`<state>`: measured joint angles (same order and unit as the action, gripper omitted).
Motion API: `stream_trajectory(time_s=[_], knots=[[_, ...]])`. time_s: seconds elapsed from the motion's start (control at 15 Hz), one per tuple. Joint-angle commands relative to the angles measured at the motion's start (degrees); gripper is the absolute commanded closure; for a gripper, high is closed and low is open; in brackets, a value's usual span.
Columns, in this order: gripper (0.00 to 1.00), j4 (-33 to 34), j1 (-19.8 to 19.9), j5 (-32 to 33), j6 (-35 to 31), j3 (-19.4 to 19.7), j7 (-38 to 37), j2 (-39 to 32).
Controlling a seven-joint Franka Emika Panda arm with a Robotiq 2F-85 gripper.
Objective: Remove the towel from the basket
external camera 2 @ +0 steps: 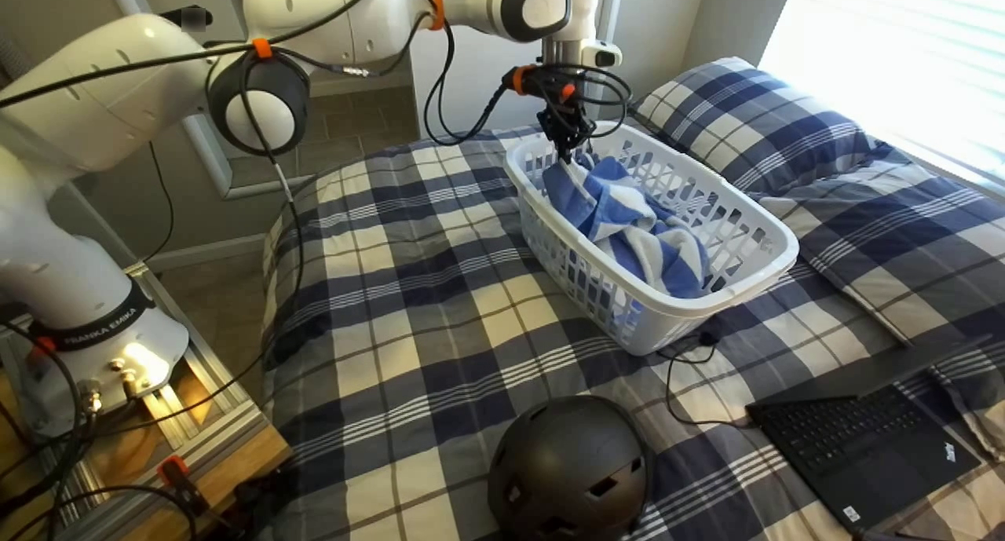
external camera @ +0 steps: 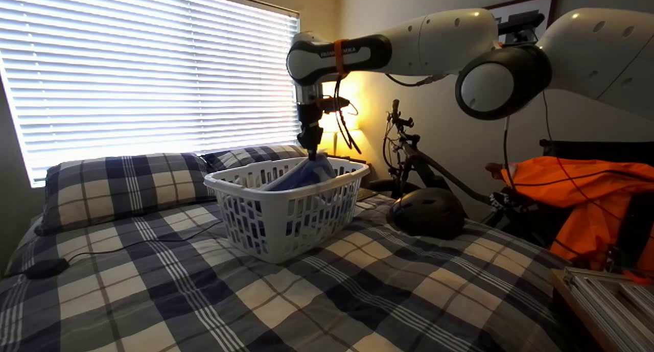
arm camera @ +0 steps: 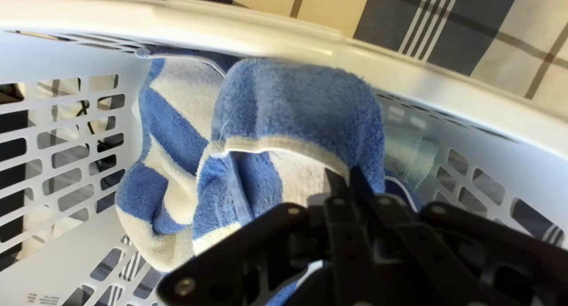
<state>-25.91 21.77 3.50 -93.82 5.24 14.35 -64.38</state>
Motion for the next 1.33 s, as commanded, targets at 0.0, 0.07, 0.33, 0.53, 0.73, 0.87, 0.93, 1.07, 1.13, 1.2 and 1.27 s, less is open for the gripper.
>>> stream_trajectory(time_s=[0.0,0.07,0.33,0.53,0.73,0.87,0.93,1.07,1.13,1.2,1.27], knots=[[0.97,-1.87,0.16,-0.77,8.63,-0.91,3.60,5.42],[0.97,-1.86,-0.07,-0.79,10.69,-1.15,4.97,6.31],[0.98,-1.63,-2.57,1.68,17.53,-0.40,11.16,8.59],[0.95,-0.73,-2.59,0.69,16.60,-0.79,9.71,7.60],[0.95,-0.65,-3.25,0.74,18.26,-0.85,10.10,8.42],[0.95,0.15,-3.14,0.73,18.72,-0.85,10.30,7.95],[0.95,0.81,-3.07,0.72,19.05,-0.86,10.39,7.54],[0.99,0.96,-4.63,1.98,20.38,-0.61,12.69,8.35],[0.99,0.89,-5.83,2.96,20.99,-0.39,14.71,8.92],[0.99,-0.14,-7.49,4.24,21.04,-0.06,17.04,10.25],[0.99,-0.69,-8.80,5.32,20.48,0.15,18.55,11.00]])
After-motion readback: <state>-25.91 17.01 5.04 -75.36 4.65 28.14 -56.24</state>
